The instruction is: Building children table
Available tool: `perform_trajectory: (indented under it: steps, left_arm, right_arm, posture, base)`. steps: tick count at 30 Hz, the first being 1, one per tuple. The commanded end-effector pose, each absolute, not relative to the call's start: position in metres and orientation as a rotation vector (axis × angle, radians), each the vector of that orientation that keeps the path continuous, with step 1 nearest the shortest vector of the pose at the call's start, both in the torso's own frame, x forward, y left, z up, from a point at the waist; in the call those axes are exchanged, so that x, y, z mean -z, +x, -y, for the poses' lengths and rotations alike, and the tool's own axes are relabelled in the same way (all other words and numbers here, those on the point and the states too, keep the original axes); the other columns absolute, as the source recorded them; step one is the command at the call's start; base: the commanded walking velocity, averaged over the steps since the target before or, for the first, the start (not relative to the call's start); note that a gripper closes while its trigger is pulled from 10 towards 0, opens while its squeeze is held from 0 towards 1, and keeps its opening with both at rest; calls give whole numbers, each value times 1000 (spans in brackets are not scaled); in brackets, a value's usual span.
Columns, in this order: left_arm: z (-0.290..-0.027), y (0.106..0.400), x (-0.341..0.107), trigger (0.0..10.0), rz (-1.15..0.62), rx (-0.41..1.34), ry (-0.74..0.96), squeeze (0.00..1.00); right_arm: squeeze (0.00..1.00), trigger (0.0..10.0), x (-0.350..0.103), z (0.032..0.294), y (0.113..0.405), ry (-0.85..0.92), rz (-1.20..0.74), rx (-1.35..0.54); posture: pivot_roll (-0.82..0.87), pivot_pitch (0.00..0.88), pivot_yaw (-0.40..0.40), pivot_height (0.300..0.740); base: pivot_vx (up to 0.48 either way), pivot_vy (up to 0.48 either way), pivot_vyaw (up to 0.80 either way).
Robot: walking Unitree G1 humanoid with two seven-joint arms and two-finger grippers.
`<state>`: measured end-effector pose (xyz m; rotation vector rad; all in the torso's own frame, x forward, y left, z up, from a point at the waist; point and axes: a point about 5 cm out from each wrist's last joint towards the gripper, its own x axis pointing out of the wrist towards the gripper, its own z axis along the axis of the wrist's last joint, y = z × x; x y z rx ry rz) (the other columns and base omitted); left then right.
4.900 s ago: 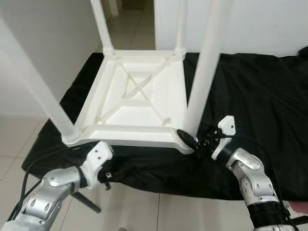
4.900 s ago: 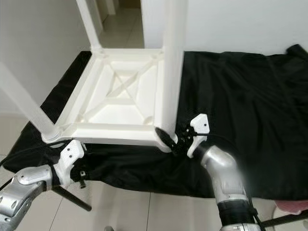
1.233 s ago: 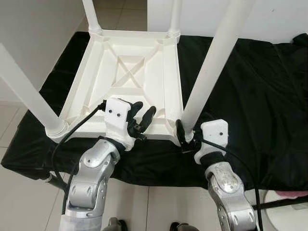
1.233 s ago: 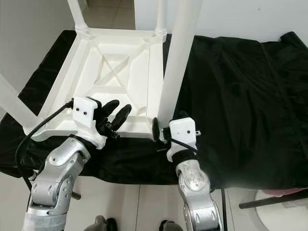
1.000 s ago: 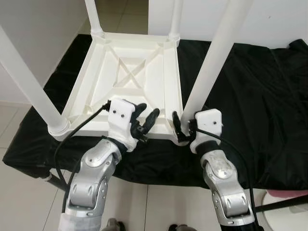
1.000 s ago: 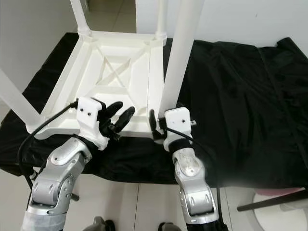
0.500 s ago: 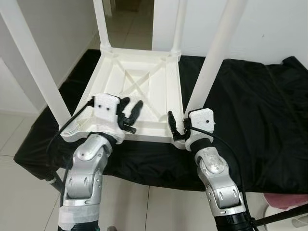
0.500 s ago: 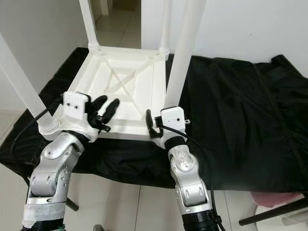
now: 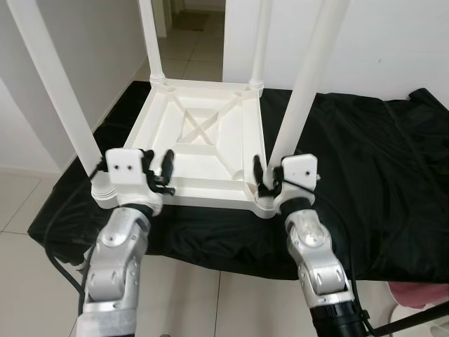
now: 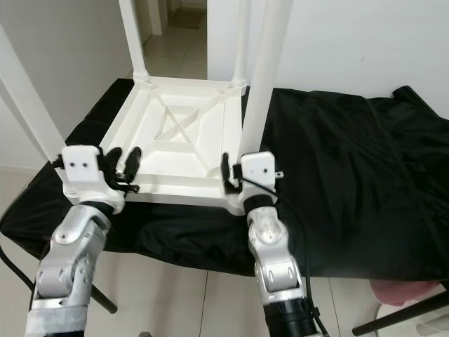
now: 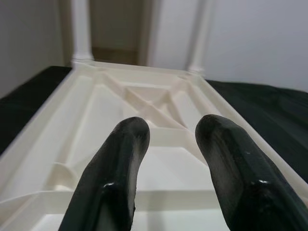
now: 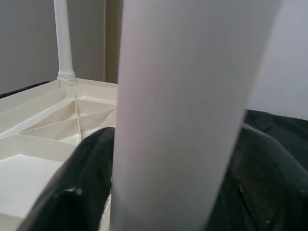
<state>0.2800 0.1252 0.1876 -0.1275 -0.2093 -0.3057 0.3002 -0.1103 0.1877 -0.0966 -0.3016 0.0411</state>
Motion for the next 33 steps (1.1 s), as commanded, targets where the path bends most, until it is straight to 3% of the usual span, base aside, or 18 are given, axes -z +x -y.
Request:
perform_trajectory:
  steps: [1, 2, 3, 4, 13, 14, 15, 16, 17, 33]
  left_arm:
    - [-110, 272, -192, 10000, 238, 587, -97, 0]
    - [-108, 271, -193, 10000, 241, 593, -99, 0]
    - [-108, 271, -193, 10000, 241, 593, -99, 0]
    - [-102, 268, -194, 10000, 246, 617, -91, 0]
    - [-83, 255, -196, 10000, 251, 737, -71, 0]
    - [-78, 249, -193, 10000, 237, 795, -47, 0]
    - [-74, 242, -190, 10000, 220, 854, -22, 0]
    - [-74, 242, -190, 10000, 220, 854, -22, 0]
    - [-71, 237, -187, 10000, 197, 900, -7, 0]
    - [-67, 225, -176, 10000, 127, 1035, 50, 0]
  right_arm:
    - [0, 0, -184, 110, 301, -93, 292, -36]
    - [0, 8745, -185, 110, 301, -94, 294, -35]
    - [0, 8745, -185, 110, 301, -94, 294, -35]
    - [0, 10000, -187, 109, 304, -90, 302, -33]
    - [0, 10000, -194, 106, 311, -83, 317, -25]
    - [0, 4941, -196, 104, 313, -81, 321, -25]
    - [0, 2902, -196, 100, 314, -77, 321, -28]
    - [0, 2902, -196, 100, 314, -77, 321, -28]
    - [0, 10000, -197, 96, 314, -76, 319, -30]
    - [0, 10000, -189, 85, 316, -83, 275, -28]
  posture:
    - [27, 40, 13, 740]
    - [27, 40, 13, 740]
    - [27, 40, 13, 740]
    - [34, 41, 8, 740]
    - [39, 42, -2, 740]
    - [38, 41, -6, 740]
    - [45, 39, -12, 740]
    - [45, 39, -12, 740]
    - [45, 38, -12, 740]
    - [44, 37, -19, 740]
  base:
    - [0, 0, 0]
    - [0, 0, 0]
    - [0, 0, 0]
    - [0, 0, 0]
    - [0, 0, 0]
    - [0, 0, 0]
    - [0, 0, 0]
    - [0, 0, 0]
    - [0, 0, 0]
    - [0, 0, 0]
